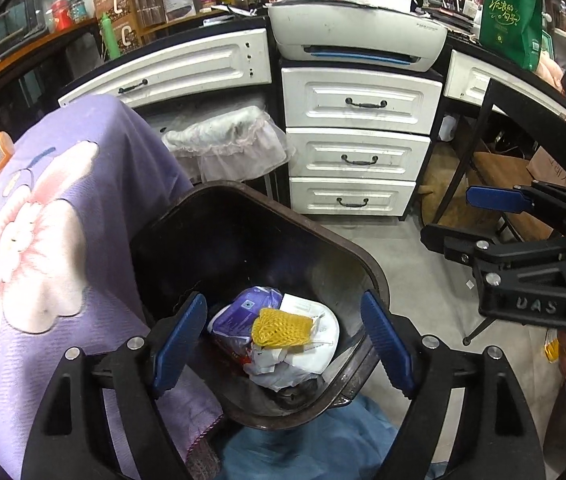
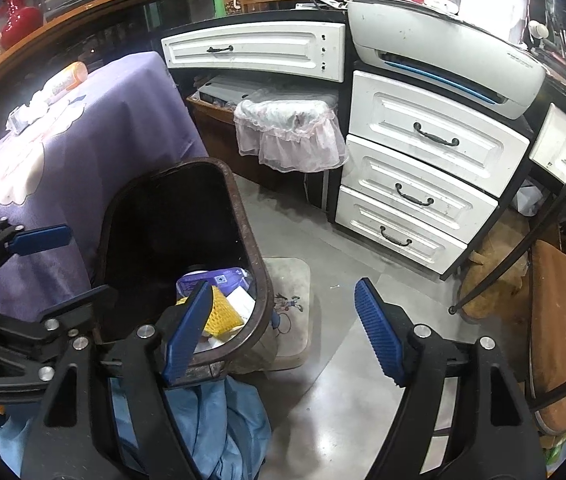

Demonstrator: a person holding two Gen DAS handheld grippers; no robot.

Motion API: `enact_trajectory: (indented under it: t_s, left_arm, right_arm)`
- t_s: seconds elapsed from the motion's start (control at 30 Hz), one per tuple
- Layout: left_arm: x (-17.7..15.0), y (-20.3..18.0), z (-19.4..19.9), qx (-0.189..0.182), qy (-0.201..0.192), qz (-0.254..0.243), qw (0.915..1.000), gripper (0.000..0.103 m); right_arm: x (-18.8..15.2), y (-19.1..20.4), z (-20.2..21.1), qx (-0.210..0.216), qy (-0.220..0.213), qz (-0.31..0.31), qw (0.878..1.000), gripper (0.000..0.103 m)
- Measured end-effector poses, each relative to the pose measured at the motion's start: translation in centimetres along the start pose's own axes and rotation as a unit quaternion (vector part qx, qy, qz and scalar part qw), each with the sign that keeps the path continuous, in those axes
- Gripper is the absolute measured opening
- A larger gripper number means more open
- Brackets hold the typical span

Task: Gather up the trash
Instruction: 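Carry the mask and yellow net to the bin while both tools open to drop them, then move both tools back over the table toward the green carton and tissues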

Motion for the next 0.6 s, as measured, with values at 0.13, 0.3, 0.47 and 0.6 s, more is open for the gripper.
enact_trajectory:
  t_s: [0.13,0.3,0.47,0.6]
  left_arm:
    - [0.2,0.4,2.1,0.002,-0.016,0.000,0.9999,0.080]
    - [0.8,1.6,5.6,0.010,-0.051,0.003,0.9986,0.087]
    - [1.3,3.6,9.0,0.028,-0.081,0.006,0.9962,0.091]
    - [1.0,6.0,11.4,0.048,-0.099,0.019,0.9938,0.094]
  right_arm:
    - [0.3,-0.3,0.4,0.002,-0.001,-0.011,1.000,0.074]
    - [1.1,1.1,1.5,0.010,-0.011,-0.005,1.000,0.077]
    - [2.7,4.2,2.8,0.033,-0.029,0.018,0.999,0.085]
    - [4.3,7.2,3.7,0.060,-0.039,0.039,0.997,0.086]
Point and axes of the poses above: each gripper's, at about its wrist camera, not at the fingertips, and z roughly against the way its jaws point, y to its left, x to its top, the point moved 9 cm from there along -z, roughly the way its jaws point, and after that the axes turned 9 degrees about y, right-handed, at the moved point
